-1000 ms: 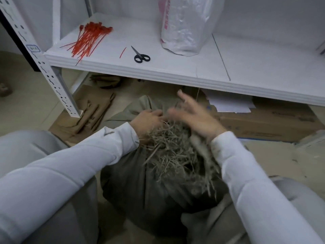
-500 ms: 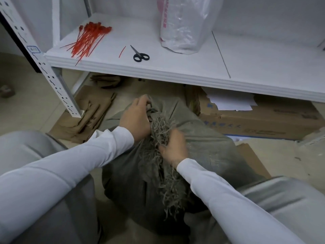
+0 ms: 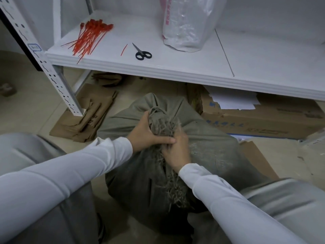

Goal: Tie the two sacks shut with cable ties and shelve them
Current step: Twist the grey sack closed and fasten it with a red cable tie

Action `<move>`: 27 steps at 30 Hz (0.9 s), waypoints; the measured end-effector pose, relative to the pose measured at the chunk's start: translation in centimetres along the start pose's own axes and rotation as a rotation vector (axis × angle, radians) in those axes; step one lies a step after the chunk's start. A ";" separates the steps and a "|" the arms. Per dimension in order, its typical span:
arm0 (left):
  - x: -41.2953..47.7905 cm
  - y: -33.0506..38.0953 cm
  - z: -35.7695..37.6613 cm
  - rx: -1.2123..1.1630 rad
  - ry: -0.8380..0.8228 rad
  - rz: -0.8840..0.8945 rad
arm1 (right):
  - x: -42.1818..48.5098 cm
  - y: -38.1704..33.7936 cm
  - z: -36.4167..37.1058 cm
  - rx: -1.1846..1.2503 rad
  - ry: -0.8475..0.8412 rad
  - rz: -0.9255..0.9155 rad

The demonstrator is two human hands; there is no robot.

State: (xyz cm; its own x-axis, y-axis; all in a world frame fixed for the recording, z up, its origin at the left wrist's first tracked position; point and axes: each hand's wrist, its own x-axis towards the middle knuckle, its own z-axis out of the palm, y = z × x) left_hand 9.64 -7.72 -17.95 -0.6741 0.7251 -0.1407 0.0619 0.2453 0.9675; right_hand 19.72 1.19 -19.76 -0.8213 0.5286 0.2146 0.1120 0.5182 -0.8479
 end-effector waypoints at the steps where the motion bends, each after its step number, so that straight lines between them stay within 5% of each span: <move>1: -0.1 -0.3 0.1 -0.006 0.029 0.038 | -0.2 0.0 0.3 0.068 -0.027 -0.027; 5: 0.4 -1.2 -0.9 -0.031 0.029 0.112 | 0.1 0.6 -0.3 0.205 -0.256 0.095; 10: 0.6 -1.6 -1.3 0.326 0.059 0.269 | 0.9 0.9 -1.9 0.030 -0.409 0.123; 18: 1.5 -1.5 -0.4 0.649 0.174 0.447 | 1.0 0.7 -2.5 -0.131 -0.310 0.173; 24: 1.6 -1.6 -0.5 1.091 0.037 0.846 | 2.3 2.5 -3.9 -0.404 -0.527 0.246; 27: 1.5 -1.4 -0.5 1.159 -0.024 0.973 | 3.3 1.9 -5.1 -0.324 -0.481 0.185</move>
State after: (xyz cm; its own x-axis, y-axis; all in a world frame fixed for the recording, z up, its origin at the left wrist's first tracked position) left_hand 8.13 -7.28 -19.41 -0.0191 0.9060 0.4229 0.9996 0.0263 -0.0111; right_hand 20.07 7.36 -18.19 -0.9240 0.3059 -0.2294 0.3798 0.6649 -0.6432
